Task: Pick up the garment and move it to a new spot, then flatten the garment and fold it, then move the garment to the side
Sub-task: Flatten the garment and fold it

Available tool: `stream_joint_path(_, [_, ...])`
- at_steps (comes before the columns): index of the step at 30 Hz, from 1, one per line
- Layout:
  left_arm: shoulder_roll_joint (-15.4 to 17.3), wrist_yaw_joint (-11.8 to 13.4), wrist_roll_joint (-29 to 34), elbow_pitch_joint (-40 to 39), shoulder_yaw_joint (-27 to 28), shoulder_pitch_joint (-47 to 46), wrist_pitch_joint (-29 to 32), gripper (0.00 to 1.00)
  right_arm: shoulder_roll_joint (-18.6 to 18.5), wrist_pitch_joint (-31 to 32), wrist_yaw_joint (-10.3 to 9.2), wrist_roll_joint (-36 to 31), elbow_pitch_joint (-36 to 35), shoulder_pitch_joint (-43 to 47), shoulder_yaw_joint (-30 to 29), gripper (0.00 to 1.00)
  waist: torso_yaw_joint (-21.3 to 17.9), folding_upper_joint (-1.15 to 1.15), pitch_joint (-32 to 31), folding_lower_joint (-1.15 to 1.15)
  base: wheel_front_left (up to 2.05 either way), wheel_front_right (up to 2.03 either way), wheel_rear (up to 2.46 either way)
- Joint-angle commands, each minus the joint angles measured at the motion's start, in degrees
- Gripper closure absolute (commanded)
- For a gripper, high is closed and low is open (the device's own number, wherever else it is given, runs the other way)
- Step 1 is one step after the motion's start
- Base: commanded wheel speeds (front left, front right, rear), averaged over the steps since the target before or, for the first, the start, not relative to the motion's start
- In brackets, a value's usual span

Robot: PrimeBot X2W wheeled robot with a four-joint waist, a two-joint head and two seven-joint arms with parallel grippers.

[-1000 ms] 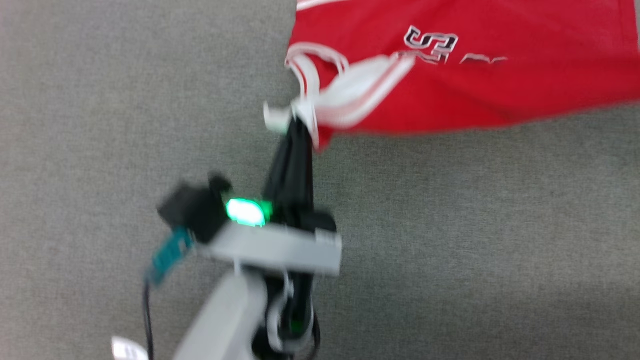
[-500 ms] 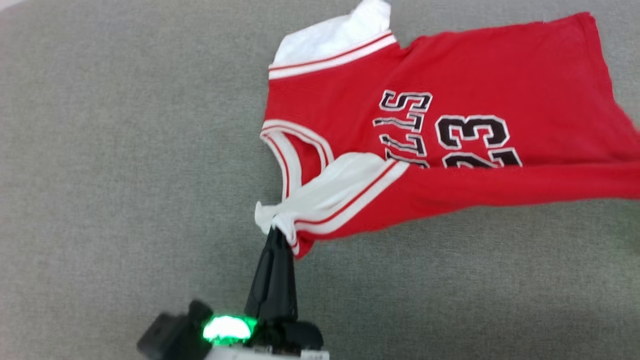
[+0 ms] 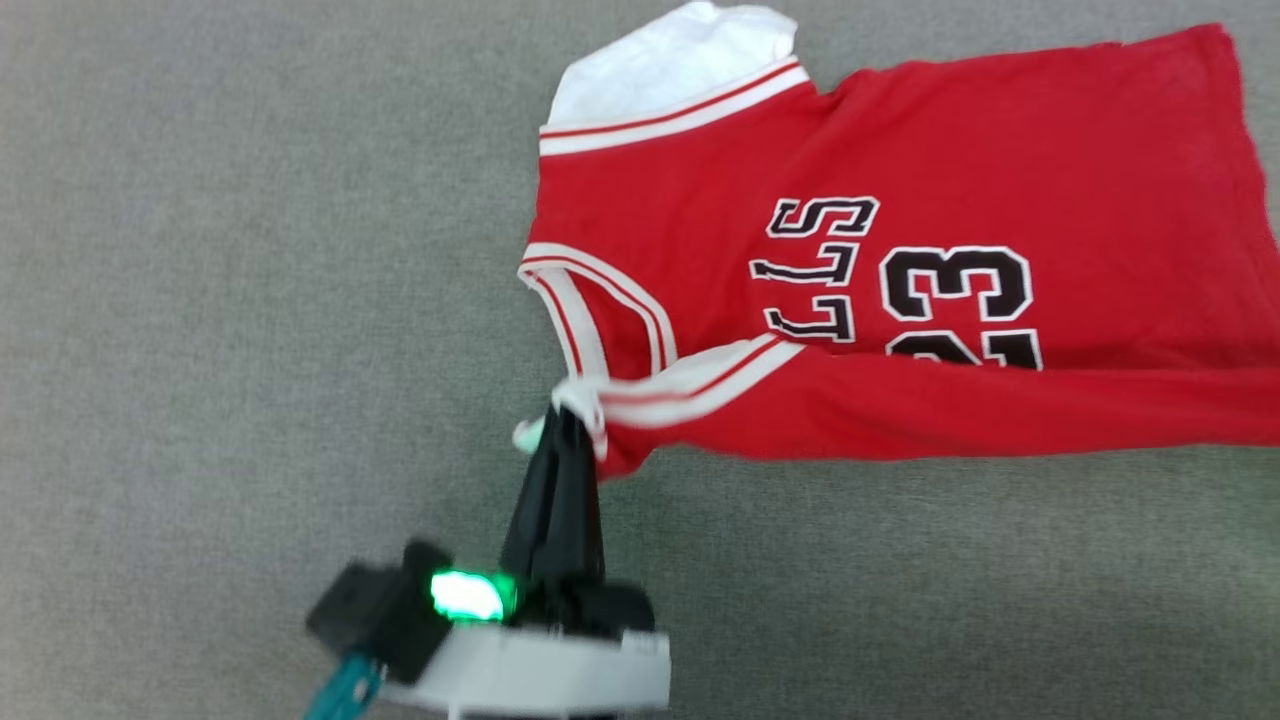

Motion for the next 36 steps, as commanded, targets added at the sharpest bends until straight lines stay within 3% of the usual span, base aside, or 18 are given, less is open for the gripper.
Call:
stream_joint_path(1, [0.1,0.1,0.1,0.5,0.2,-1.1,0.0,1.00,-0.4,-0.2,-0.06,-0.4,0.5,-0.9,0.1,1.00,0.6,0.00,0.8,0.00,0.00,0.00,0.00])
stream_joint_path(7, [0.1,2.9,1.1,6.3,-2.0,-9.4,0.0,1.00,1.0,2.0,-0.06,0.8,5.4,-9.0,3.4,1.00,1.4,0.00,3.4,0.00,0.00,0.00,0.00])
stream_joint_path(22, [0.1,10.6,4.9,17.9,-6.7,-16.9,0.0,1.00,5.8,2.7,-0.06,-0.4,17.1,-22.1,14.1,1.00,2.4,0.00,6.5,0.00,0.00,0.00,0.00])
stream_joint_path(27, [0.1,11.6,5.4,22.2,-7.2,-18.9,0.0,1.00,7.3,1.6,-0.07,-0.5,19.6,-25.3,17.7,1.00,2.0,0.00,7.3,0.00,0.00,0.00,0.00])
stream_joint_path(34, [0.1,10.8,4.5,27.7,-8.4,-20.7,0.0,1.00,8.8,0.6,-0.07,-0.4,21.5,-29.1,22.4,1.00,1.7,0.00,7.1,0.00,0.00,0.00,0.00])
stream_joint_path(35, [0.1,10.7,4.4,27.9,-8.4,-20.6,0.0,0.95,8.8,0.4,-0.07,-0.2,21.6,-29.5,22.9,1.00,1.7,0.00,6.9,0.00,0.00,0.00,0.00])
stream_joint_path(36, [0.1,10.7,4.0,28.4,-8.4,-20.5,0.0,0.82,8.8,0.3,-0.07,-0.1,21.7,-29.9,23.2,1.00,1.7,0.00,6.8,0.00,0.00,0.00,0.00])
